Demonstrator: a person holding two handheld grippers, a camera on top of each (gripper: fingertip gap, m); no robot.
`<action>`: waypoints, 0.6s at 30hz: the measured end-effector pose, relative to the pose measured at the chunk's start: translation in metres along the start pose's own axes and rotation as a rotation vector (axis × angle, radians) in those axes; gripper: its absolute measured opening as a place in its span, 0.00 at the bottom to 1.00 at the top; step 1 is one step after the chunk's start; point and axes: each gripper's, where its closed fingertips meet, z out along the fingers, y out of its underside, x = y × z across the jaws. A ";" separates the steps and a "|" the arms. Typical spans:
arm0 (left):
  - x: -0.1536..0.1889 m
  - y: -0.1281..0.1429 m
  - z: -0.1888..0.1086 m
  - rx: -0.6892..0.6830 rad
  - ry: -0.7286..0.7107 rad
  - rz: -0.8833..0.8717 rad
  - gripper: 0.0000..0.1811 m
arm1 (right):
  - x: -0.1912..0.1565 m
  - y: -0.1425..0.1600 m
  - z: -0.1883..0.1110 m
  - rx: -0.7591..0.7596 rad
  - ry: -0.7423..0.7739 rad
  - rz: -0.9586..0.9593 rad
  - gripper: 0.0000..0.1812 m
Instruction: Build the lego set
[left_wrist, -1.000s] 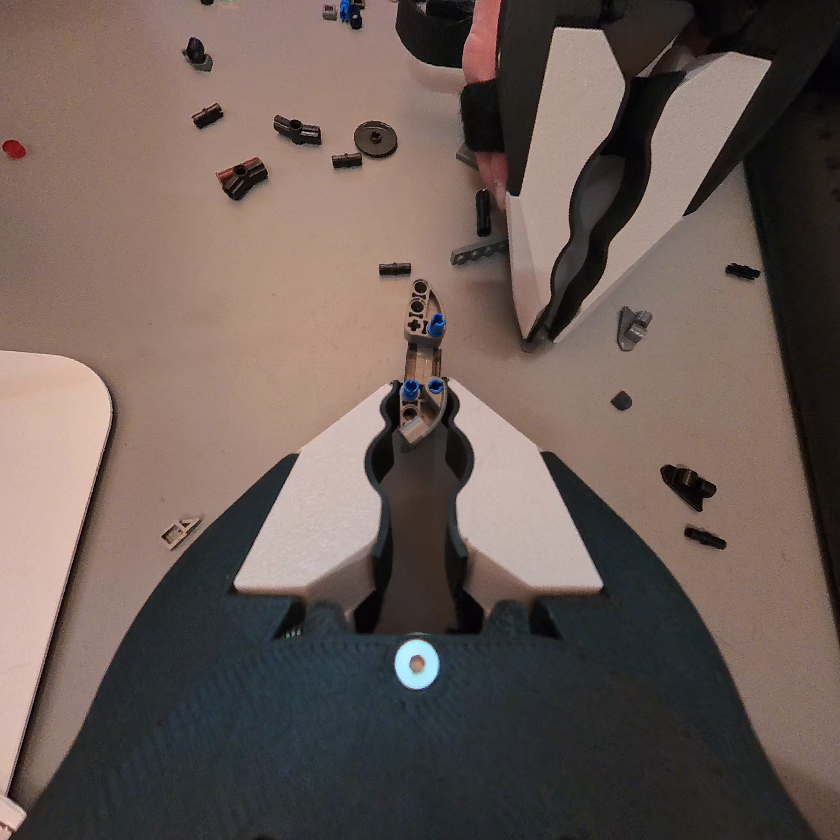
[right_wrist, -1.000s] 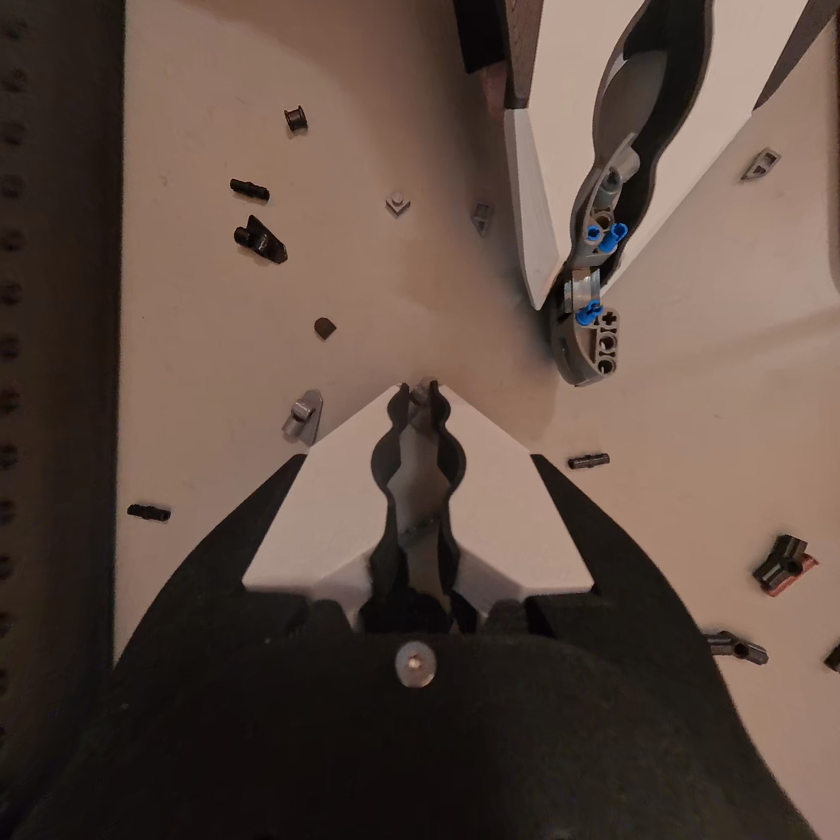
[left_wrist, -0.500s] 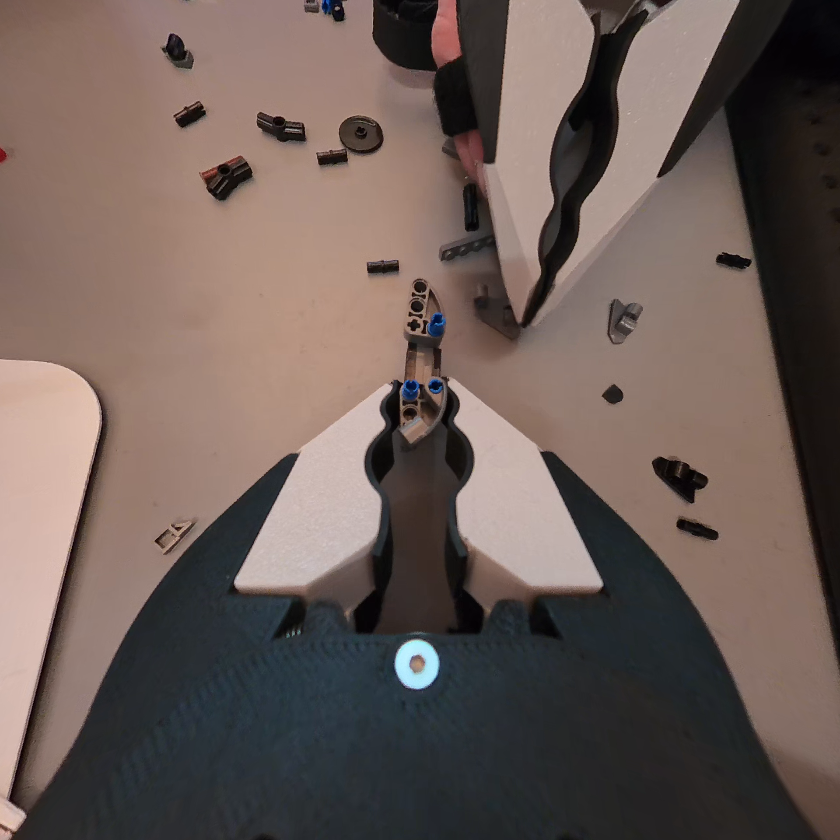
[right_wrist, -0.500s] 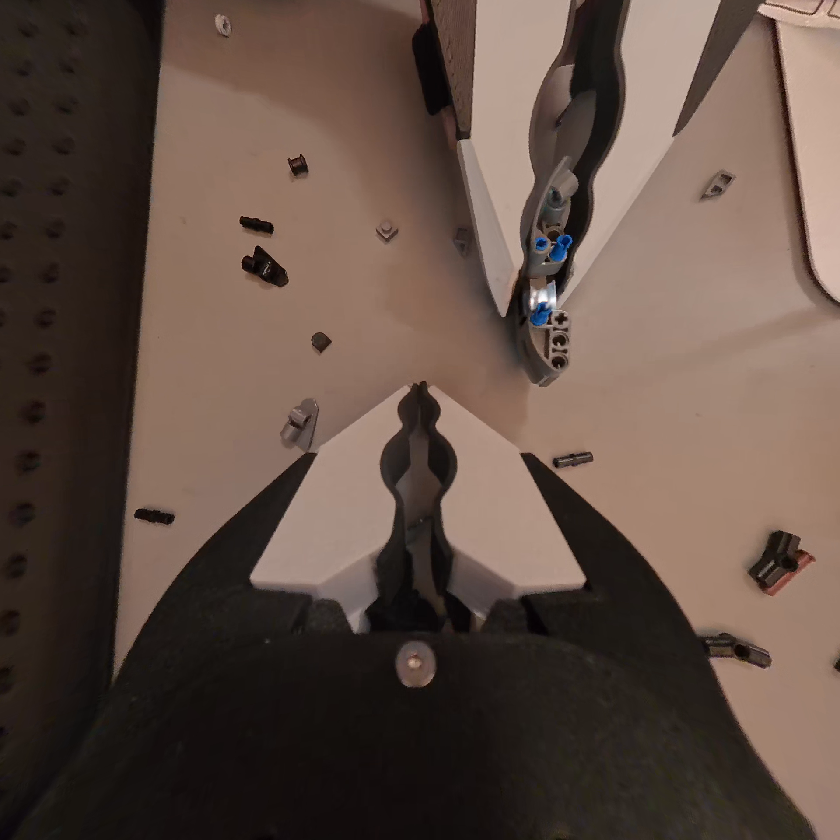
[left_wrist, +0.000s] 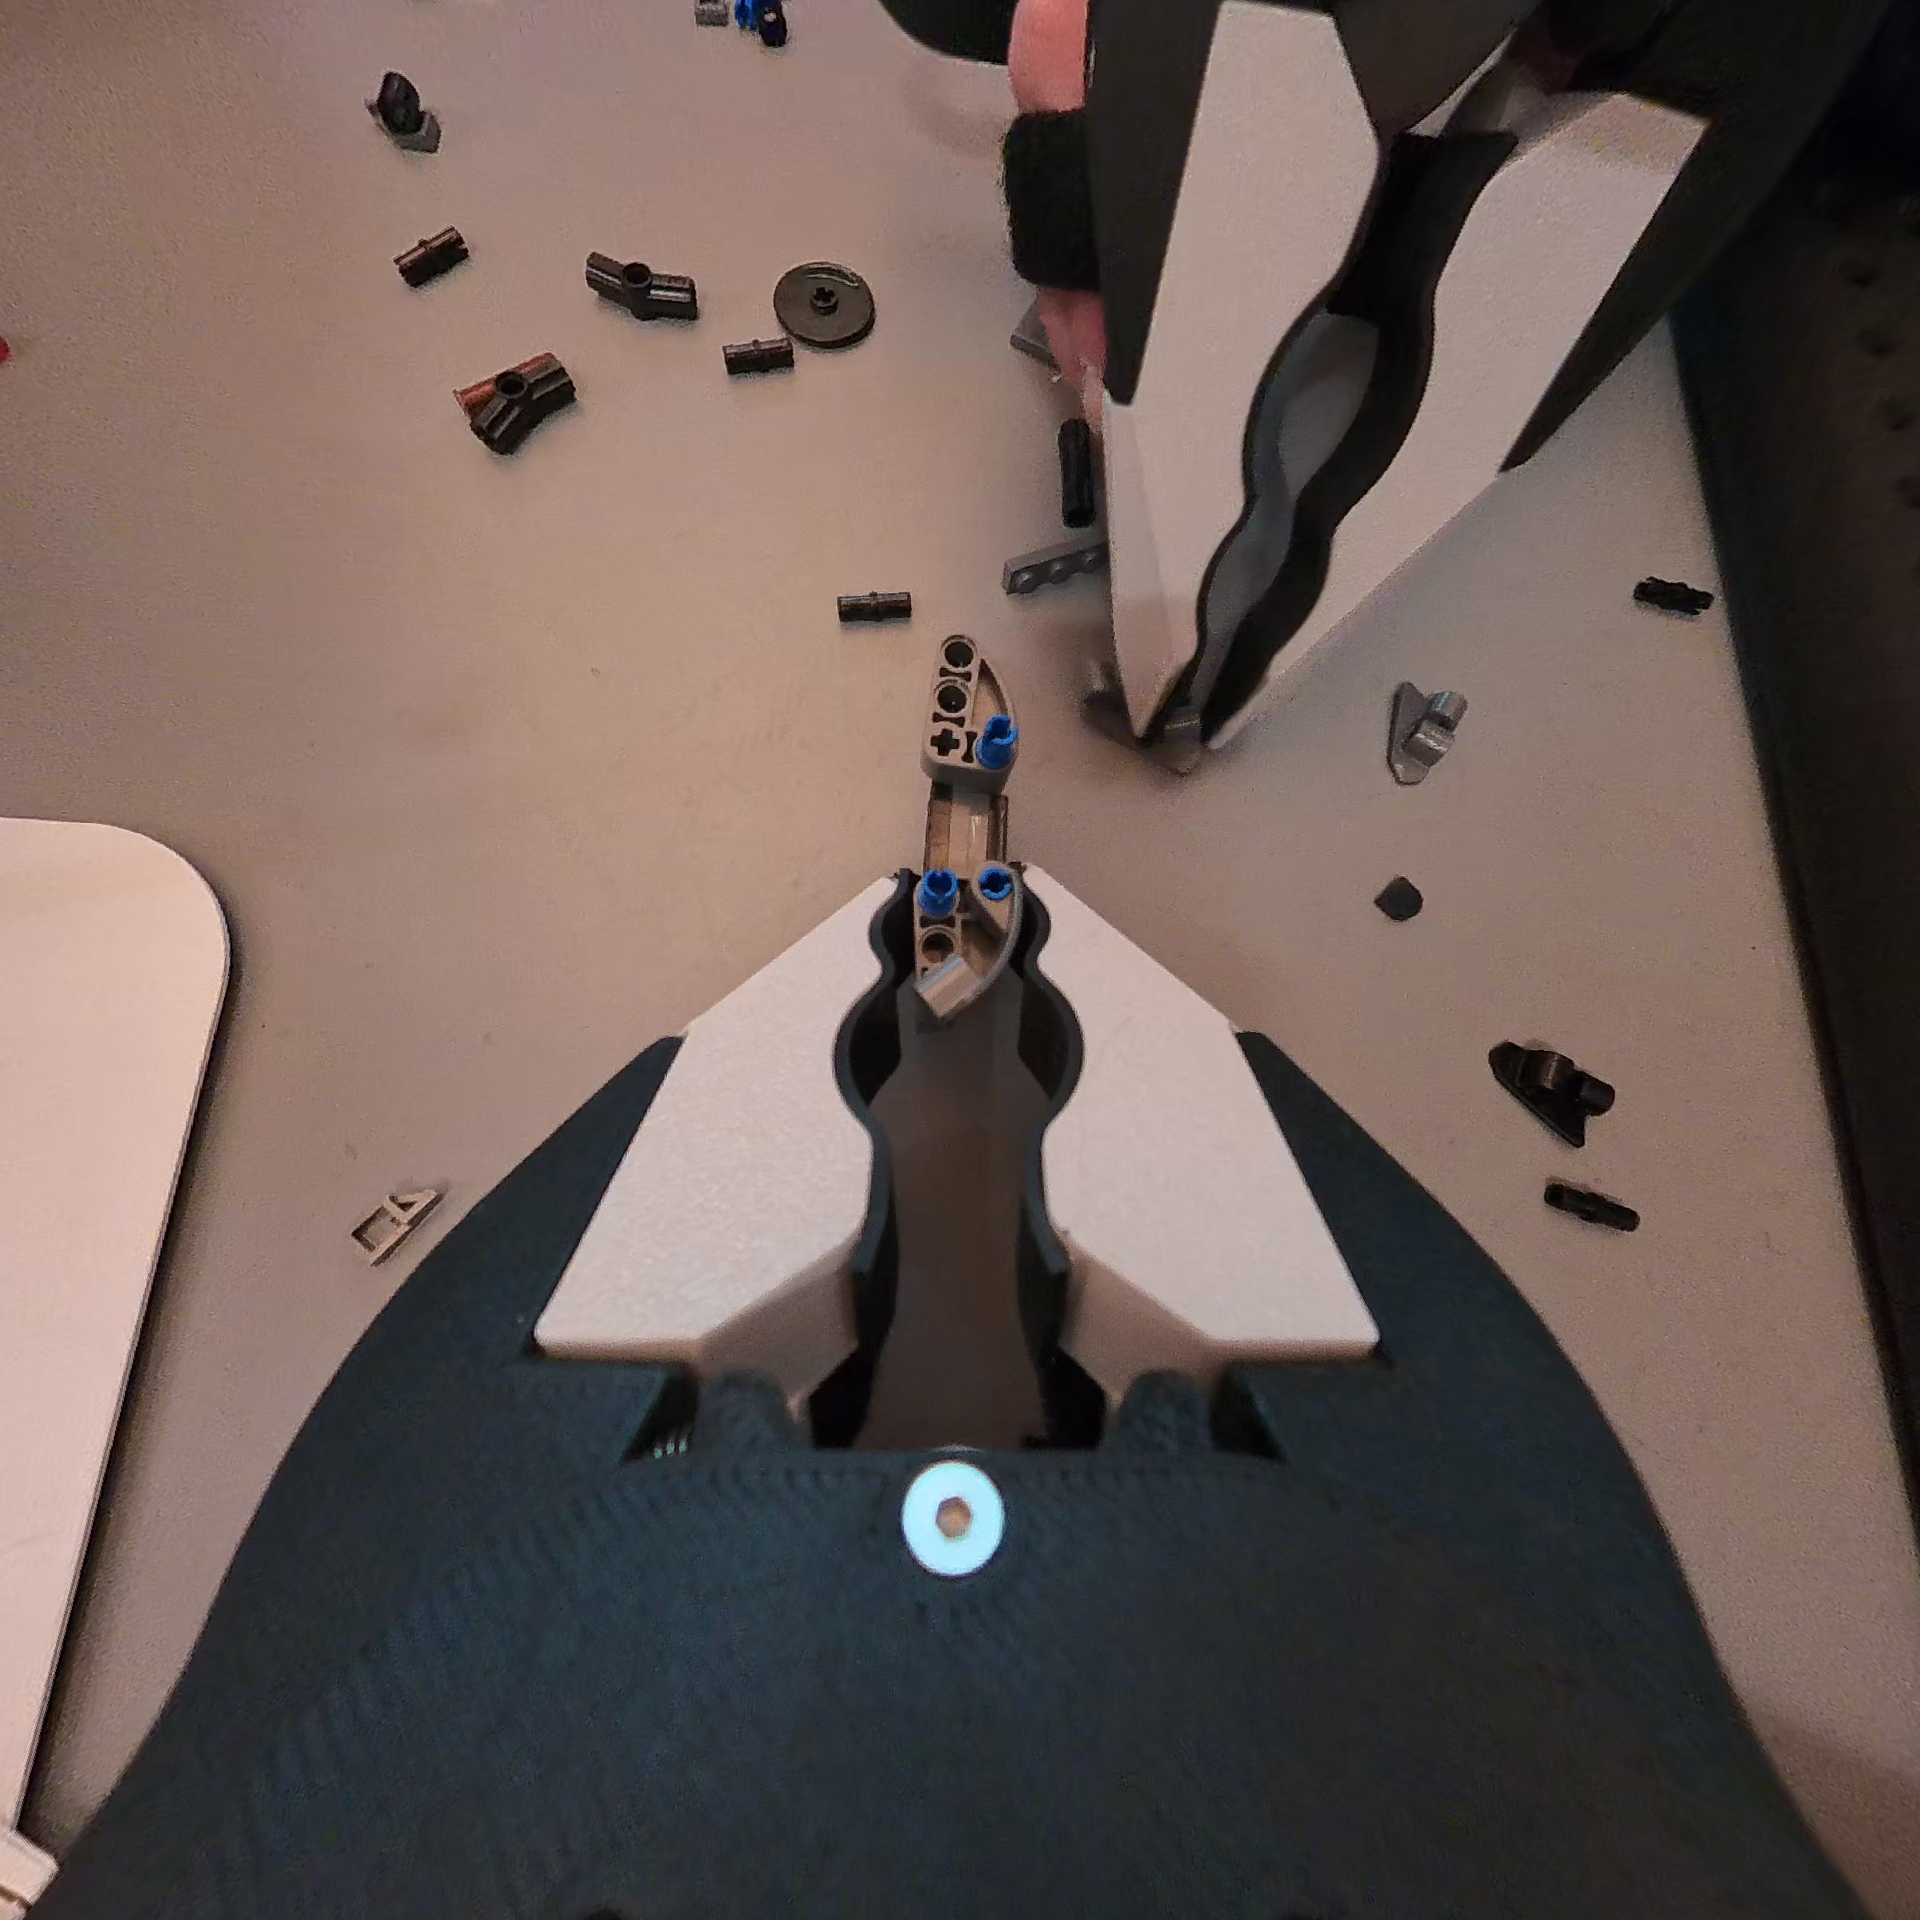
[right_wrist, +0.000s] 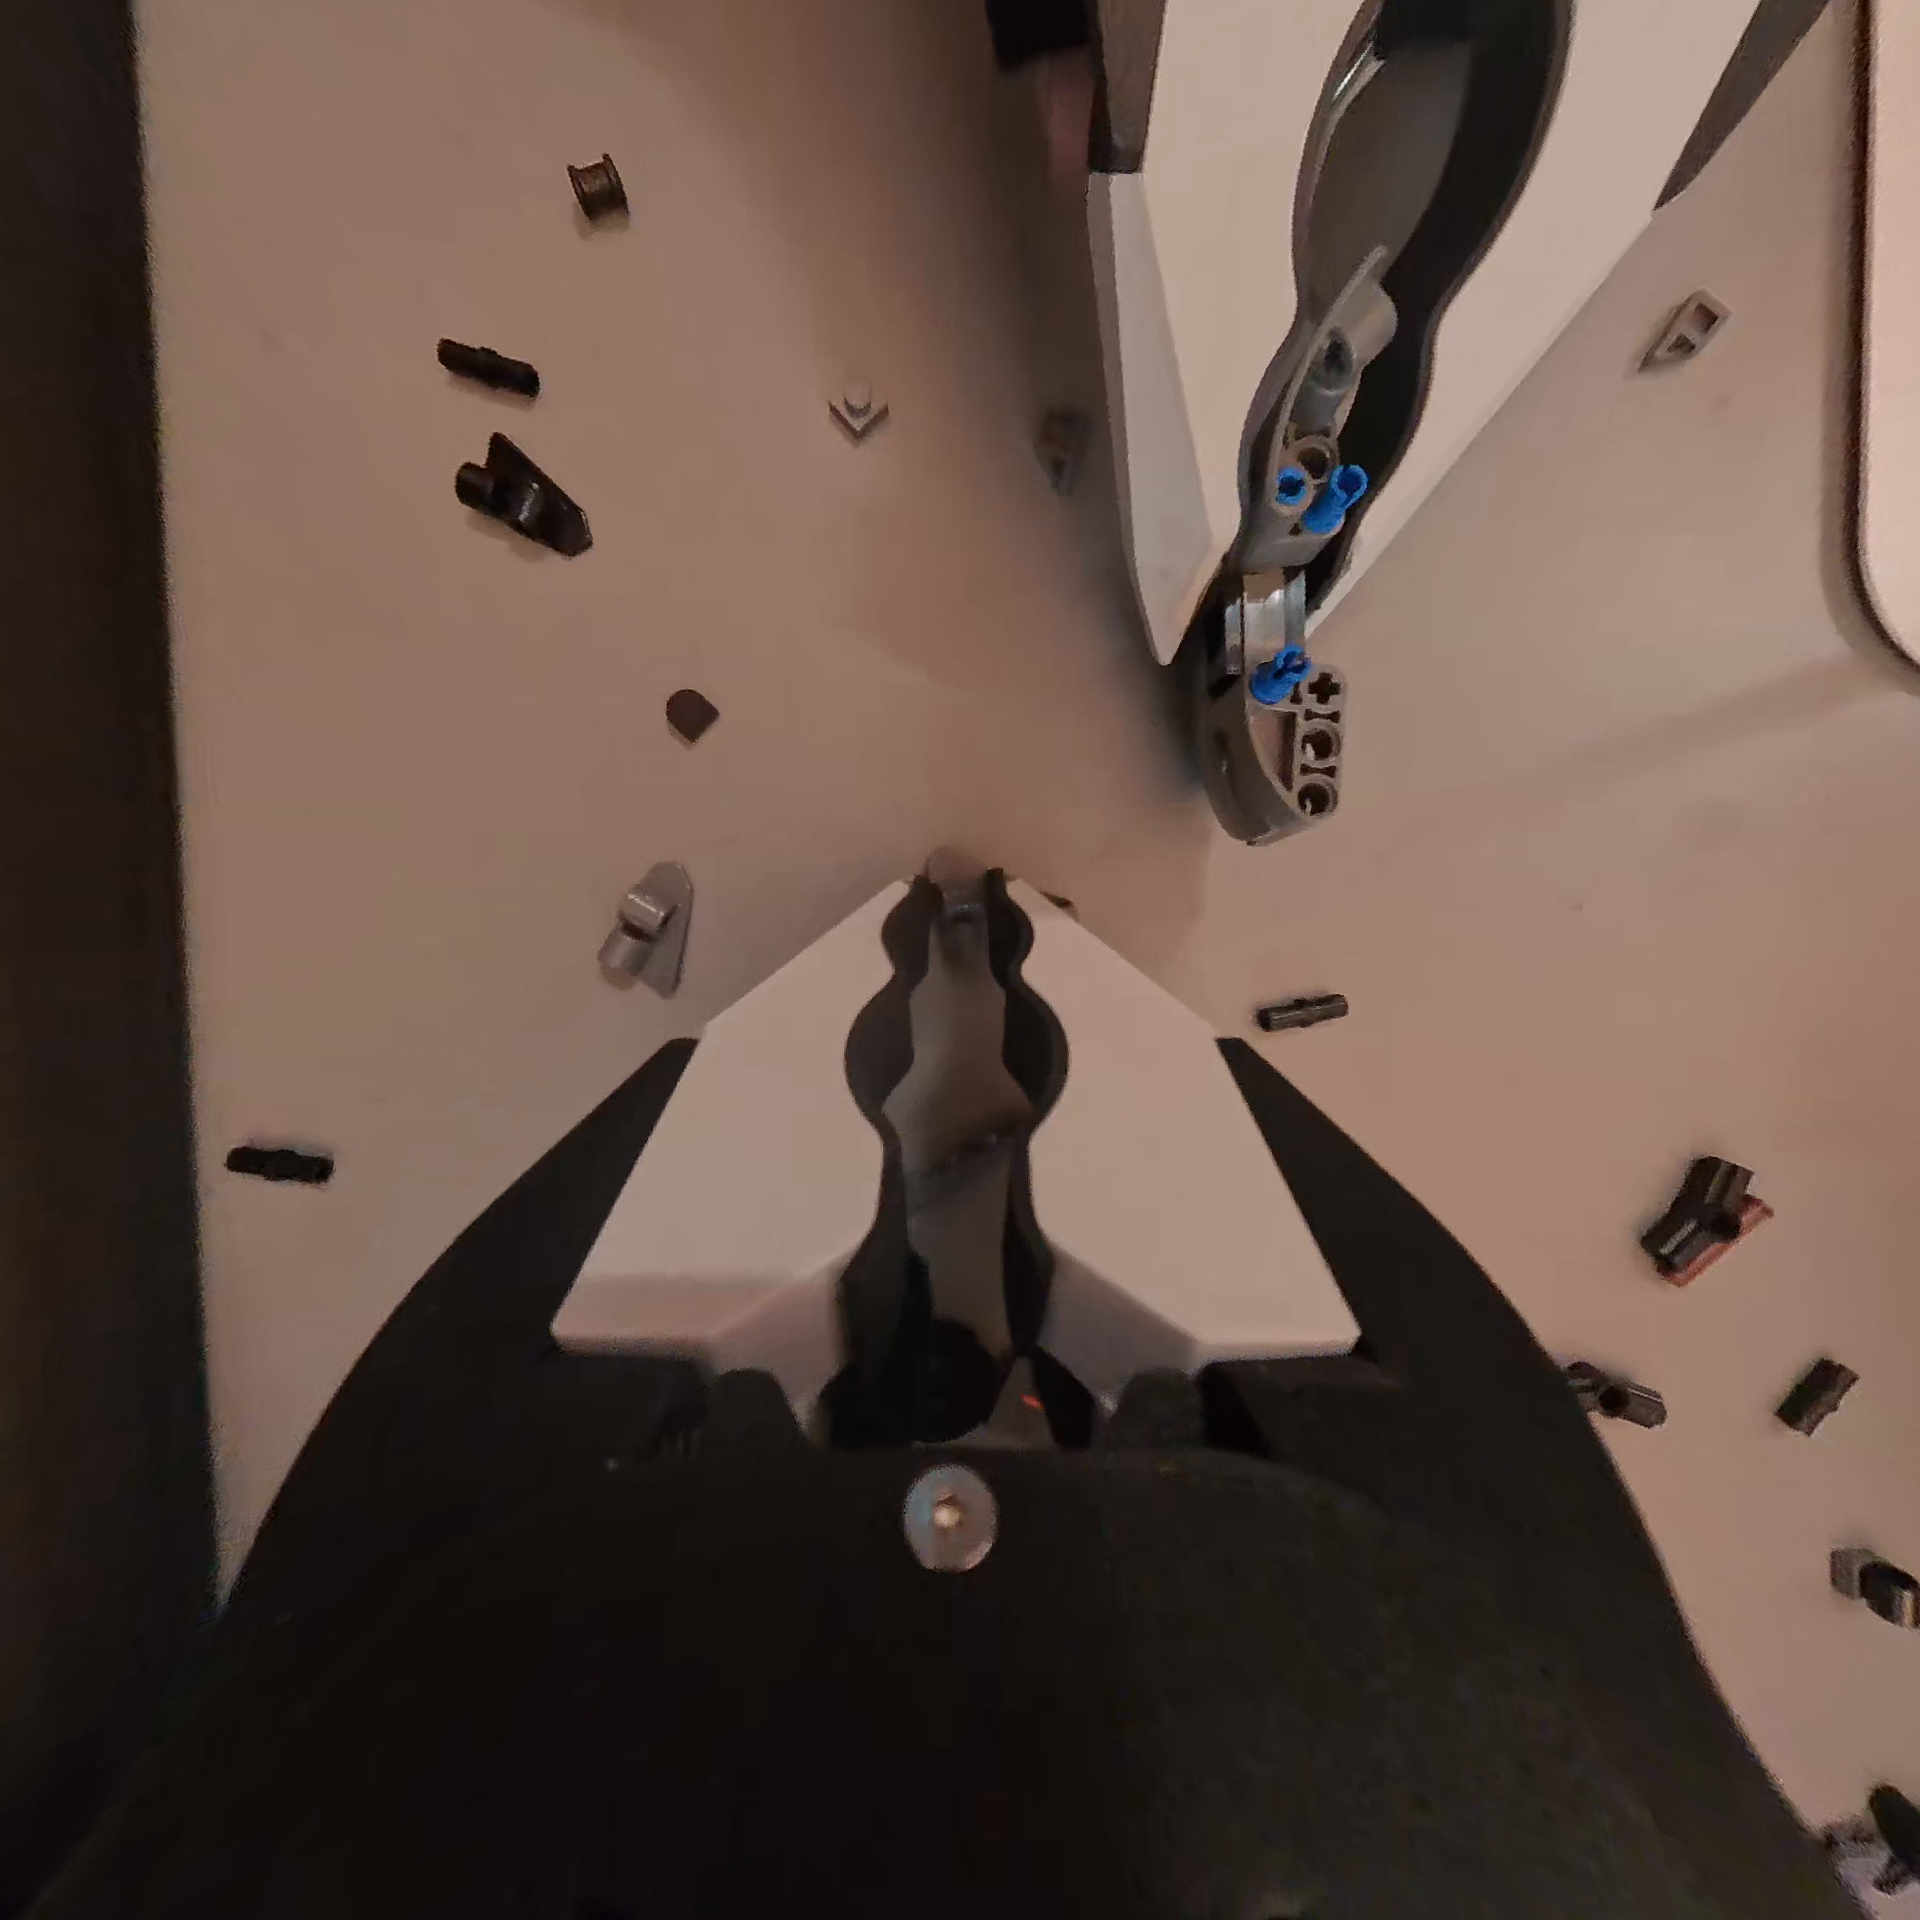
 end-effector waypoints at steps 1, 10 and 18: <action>0.000 0.000 0.000 0.000 0.000 0.000 0.08 | 0.000 0.000 0.000 0.002 0.001 0.000 0.04; 0.004 0.001 -0.001 -0.010 0.016 0.013 0.08 | -0.003 -0.015 -0.013 0.152 -0.082 0.049 0.04; 0.020 0.003 0.001 -0.016 0.086 0.056 0.09 | 0.003 -0.050 -0.048 0.460 -0.149 0.117 0.04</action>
